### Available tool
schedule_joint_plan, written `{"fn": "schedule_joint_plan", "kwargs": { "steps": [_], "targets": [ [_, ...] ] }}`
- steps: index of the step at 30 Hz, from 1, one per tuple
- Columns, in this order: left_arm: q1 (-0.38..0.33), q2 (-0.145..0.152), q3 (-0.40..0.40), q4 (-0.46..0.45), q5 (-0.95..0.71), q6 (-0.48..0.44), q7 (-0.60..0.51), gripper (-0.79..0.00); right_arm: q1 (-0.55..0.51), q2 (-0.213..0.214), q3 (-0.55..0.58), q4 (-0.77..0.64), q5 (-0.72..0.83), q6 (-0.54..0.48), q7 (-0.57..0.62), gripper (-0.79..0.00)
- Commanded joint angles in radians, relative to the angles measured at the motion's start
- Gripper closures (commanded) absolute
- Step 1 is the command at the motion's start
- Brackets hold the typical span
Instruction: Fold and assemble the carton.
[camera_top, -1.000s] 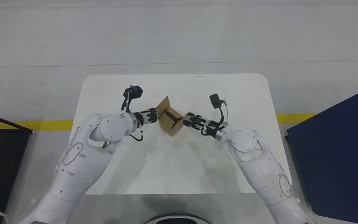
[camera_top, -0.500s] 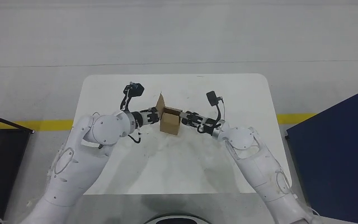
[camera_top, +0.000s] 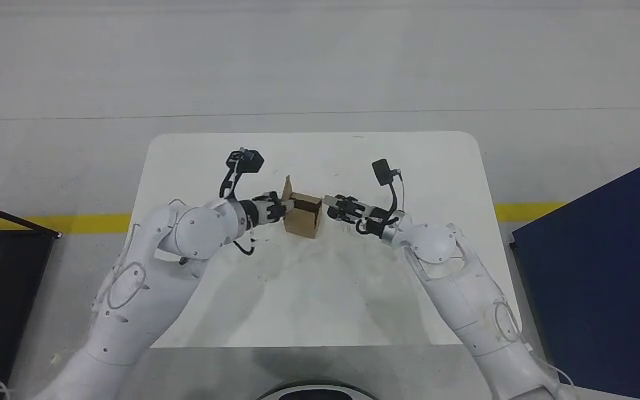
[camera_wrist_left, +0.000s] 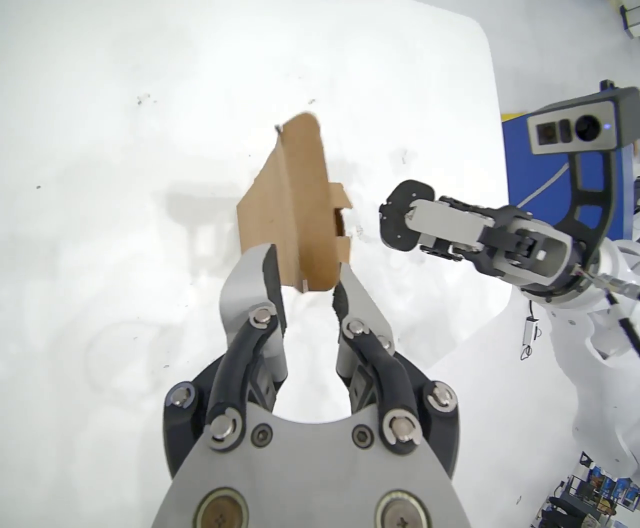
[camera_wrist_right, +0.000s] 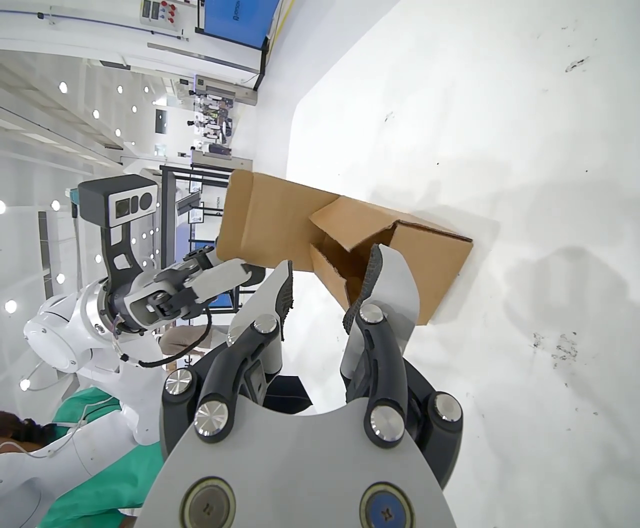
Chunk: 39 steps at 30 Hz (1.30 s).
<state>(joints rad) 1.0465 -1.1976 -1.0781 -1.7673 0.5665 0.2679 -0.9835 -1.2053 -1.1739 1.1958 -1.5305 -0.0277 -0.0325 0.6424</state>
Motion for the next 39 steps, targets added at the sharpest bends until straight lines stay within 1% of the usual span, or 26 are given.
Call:
{"fn": "schedule_joint_plan", "kwargs": {
  "steps": [1,4,6,8,10,11,13,15,16,20,23,27,28,29,30,32,36,39],
  "targets": [
    [0.034,0.006,-0.040,-0.039,-0.026,-0.007,0.010,-0.785,0.001,0.000,0.002,0.003,0.000,-0.006,0.001,-0.259],
    [0.114,0.018,-0.129,-0.109,-0.104,-0.027,0.039,-0.785,0.001,0.001,0.003,0.005,0.001,-0.015,0.002,-0.256],
    [0.171,0.029,-0.197,-0.129,-0.106,-0.030,0.056,-0.785,0.001,0.001,0.003,0.004,-0.002,-0.018,0.002,-0.256],
    [0.212,0.037,-0.250,-0.124,-0.087,-0.010,0.074,-0.785,0.002,0.001,0.001,0.002,-0.007,-0.018,0.003,-0.256],
    [0.236,0.039,-0.291,-0.114,-0.128,-0.006,0.107,-0.785,0.005,0.001,-0.002,0.001,-0.012,-0.017,0.004,-0.256],
    [0.246,0.039,-0.307,-0.102,-0.147,-0.009,0.126,-0.785,0.006,0.001,-0.002,0.000,-0.013,-0.017,0.004,-0.256],
    [0.254,0.040,-0.323,-0.060,-0.145,0.016,0.154,-0.785,0.008,0.001,-0.003,-0.002,-0.019,-0.014,0.004,-0.256],
    [0.241,0.039,-0.312,-0.030,-0.143,0.025,0.157,-0.785,0.009,0.002,-0.002,-0.007,-0.028,-0.010,0.004,-0.256],
    [0.233,0.038,-0.299,-0.023,-0.152,0.016,0.151,-0.785,0.008,0.002,0.000,-0.011,-0.031,-0.006,0.004,-0.256],
    [0.176,0.029,-0.244,0.033,-0.210,-0.048,0.141,-0.785,0.008,0.004,0.003,-0.023,-0.040,0.006,0.008,-0.252],
    [0.118,0.019,-0.216,0.101,-0.305,-0.084,0.140,-0.782,0.009,0.004,0.002,-0.033,-0.049,0.018,0.013,-0.246],
    [0.035,0.009,-0.173,0.197,-0.336,-0.061,0.128,-0.628,0.008,0.005,0.002,-0.046,-0.060,0.029,0.014,-0.228],
    [0.021,0.006,-0.167,0.219,-0.359,-0.057,0.127,-0.557,0.007,0.006,0.003,-0.049,-0.063,0.032,0.014,-0.222],
    [0.005,0.004,-0.163,0.244,-0.380,-0.055,0.125,-0.511,0.005,0.007,0.005,-0.053,-0.065,0.033,0.014,-0.222],
    [-0.011,0.002,-0.156,0.265,-0.385,-0.057,0.121,-0.446,0.002,0.007,0.008,-0.056,-0.066,0.035,0.014,-0.222],
    [-0.039,-0.002,-0.133,0.292,-0.387,-0.060,0.110,-0.391,-0.003,0.009,0.013,-0.061,-0.068,0.036,0.016,-0.219],
    [-0.079,-0.010,-0.094,0.329,-0.406,-0.095,0.098,-0.409,-0.012,0.010,0.020,-0.069,-0.071,0.037,0.013,-0.212],
    [-0.097,-0.014,-0.069,0.344,-0.405,-0.123,0.093,-0.446,-0.017,0.012,0.023,-0.074,-0.072,0.039,0.013,-0.209]
  ]
}}
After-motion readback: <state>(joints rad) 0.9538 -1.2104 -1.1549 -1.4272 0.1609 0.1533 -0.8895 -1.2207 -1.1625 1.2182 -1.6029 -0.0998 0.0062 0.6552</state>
